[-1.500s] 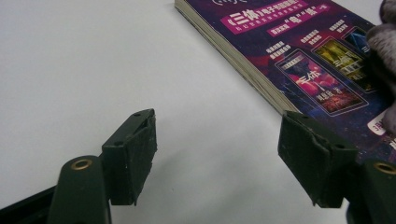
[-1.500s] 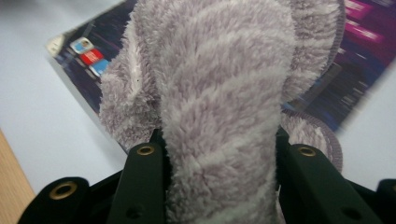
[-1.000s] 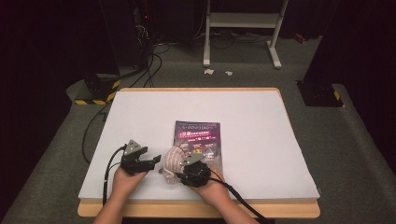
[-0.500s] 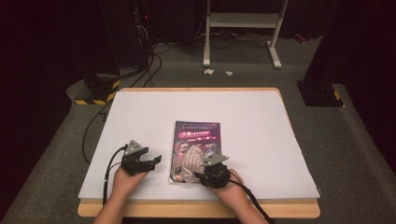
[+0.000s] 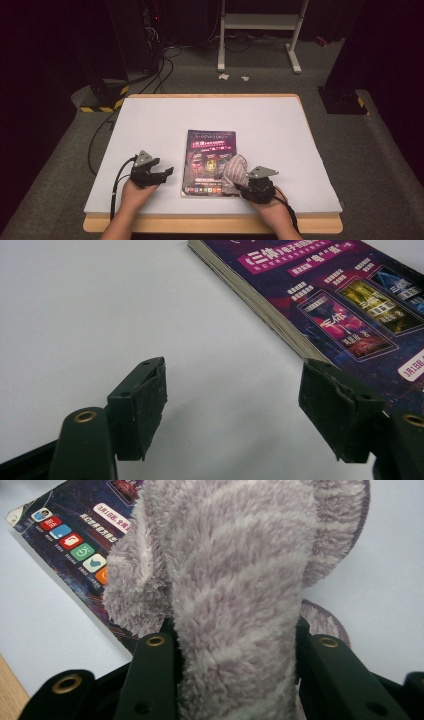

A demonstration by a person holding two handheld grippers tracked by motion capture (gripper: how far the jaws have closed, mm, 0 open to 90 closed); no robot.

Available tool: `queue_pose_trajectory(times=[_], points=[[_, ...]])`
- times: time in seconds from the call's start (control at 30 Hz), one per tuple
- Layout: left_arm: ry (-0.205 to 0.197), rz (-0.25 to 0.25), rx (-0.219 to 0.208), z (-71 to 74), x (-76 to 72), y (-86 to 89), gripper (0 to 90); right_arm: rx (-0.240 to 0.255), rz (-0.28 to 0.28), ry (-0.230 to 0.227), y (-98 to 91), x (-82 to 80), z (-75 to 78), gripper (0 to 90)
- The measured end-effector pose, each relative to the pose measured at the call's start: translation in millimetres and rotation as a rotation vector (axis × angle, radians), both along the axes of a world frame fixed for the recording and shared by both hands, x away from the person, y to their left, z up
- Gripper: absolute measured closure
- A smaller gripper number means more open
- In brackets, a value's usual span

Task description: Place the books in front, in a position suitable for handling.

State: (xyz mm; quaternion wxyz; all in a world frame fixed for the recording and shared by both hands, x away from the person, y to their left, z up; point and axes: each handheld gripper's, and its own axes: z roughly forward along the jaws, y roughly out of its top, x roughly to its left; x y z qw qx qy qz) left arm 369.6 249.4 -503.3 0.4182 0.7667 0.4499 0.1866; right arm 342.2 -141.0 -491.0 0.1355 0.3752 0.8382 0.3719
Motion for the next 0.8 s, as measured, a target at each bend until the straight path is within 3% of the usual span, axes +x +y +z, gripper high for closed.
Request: queue_pose_trajectory(times=[0.4, 0.8], points=[[0.0, 0.0, 0.0, -0.4, 0.4, -0.4, 27.6, -0.049, 0.032, -0.015, 20.3, 4.6, 5.2, 62.4], [0.0, -0.006, -0.009, -0.4, 0.8, 0.3, 27.6, -0.063, 0.141, -0.005, 89.7, 37.7, 5.1, 62.4]])
